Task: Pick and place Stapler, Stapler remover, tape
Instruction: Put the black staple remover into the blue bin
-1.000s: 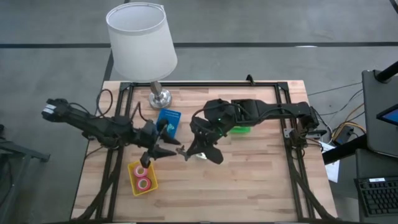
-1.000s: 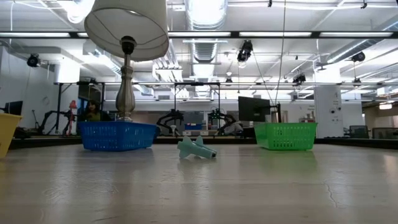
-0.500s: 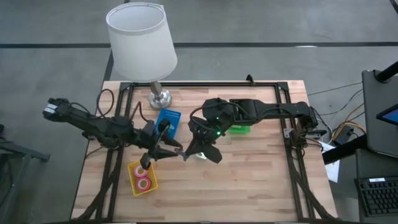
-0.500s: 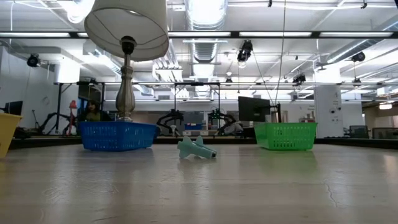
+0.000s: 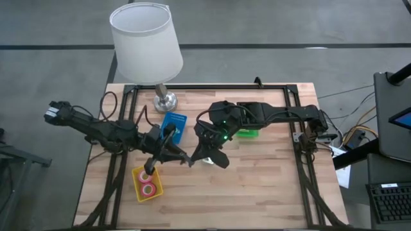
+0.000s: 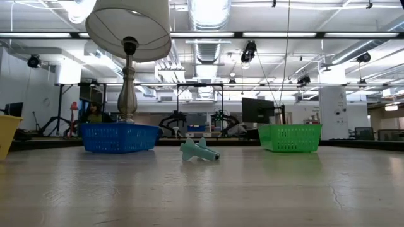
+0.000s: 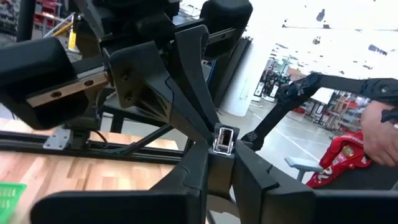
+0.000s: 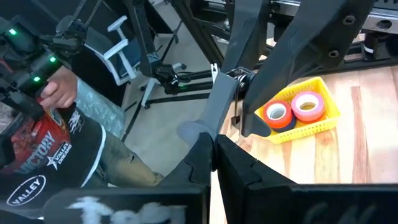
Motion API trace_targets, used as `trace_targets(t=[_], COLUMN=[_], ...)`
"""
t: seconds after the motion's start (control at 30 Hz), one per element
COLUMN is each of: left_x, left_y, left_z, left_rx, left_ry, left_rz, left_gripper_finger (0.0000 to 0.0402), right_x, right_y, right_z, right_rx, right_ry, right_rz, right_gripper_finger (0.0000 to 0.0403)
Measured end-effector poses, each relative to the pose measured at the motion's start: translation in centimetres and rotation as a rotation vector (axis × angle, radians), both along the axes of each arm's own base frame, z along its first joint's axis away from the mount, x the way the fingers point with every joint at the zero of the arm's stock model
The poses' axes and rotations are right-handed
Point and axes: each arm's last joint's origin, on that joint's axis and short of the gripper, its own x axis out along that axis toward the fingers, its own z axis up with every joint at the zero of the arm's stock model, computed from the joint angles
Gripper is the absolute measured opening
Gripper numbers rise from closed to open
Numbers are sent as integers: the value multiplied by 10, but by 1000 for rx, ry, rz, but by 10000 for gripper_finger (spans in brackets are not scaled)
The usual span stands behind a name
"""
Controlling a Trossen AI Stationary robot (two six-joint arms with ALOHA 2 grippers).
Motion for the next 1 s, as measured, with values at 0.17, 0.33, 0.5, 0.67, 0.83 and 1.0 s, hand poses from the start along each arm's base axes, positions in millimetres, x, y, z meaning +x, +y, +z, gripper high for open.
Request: trace_targets(t=[0.17,0.33,0.5,0.67,0.83,1.0], left_x=[-1,-3,-5,-8,-13,-21], left_y=[0,2,4,6,11,18], left_z=[0,-4,-8,-8,-12,-30], left_rx=[-52,-90,-111,-135,-129,-112], left_ry=[24,91,143,155,206,391], left_rz=[0,5,23,73,163,356], left_gripper_finger=[54,55,54,54,53,53], right_x=[0,-7,-12,-13,-13,-13], right_y=[-2,-7,-10,-9,-10,-11], right_z=[-1,-9,-16,-16,-16,-17], right_rx=[33,-7,-82,-101,-104,-127], right_ry=[42,161,233,225,226,223], right_rz=[-38,-116,-154,-136,-136,-172], right_gripper_finger=[24,88,158,202,216,212])
